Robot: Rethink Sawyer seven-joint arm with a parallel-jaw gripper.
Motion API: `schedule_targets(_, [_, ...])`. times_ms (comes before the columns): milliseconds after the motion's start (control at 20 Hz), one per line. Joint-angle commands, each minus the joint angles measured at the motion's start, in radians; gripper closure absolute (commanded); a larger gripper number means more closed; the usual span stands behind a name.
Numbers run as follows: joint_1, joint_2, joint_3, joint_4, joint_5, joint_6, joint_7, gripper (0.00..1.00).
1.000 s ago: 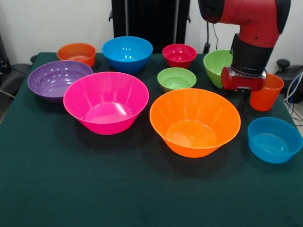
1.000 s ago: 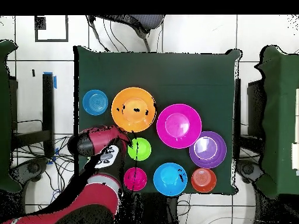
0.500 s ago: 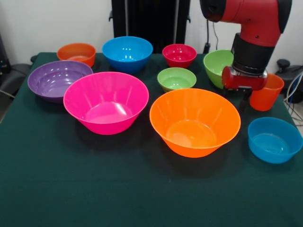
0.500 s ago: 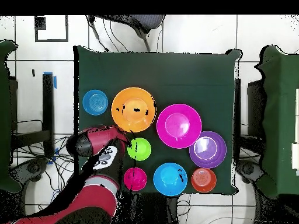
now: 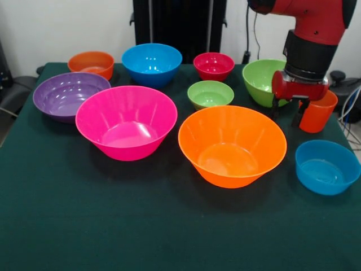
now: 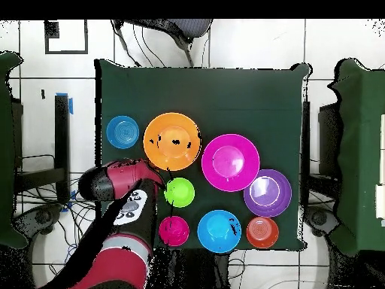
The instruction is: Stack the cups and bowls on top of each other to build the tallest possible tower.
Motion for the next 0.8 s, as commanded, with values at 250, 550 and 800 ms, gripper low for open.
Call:
schedule_targets(250, [-0.001, -0.049, 0.056, -0.064, 0.037, 0.176, 0.124, 0.0])
schedule_targets(550, [0.001, -0.065, 0.05, -0.08, 0.029, 0.219, 0.12, 0.0])
schedule_targets(800, [0.002, -0.063, 0.053, -0.11, 0.026, 0.248, 0.118, 0.0])
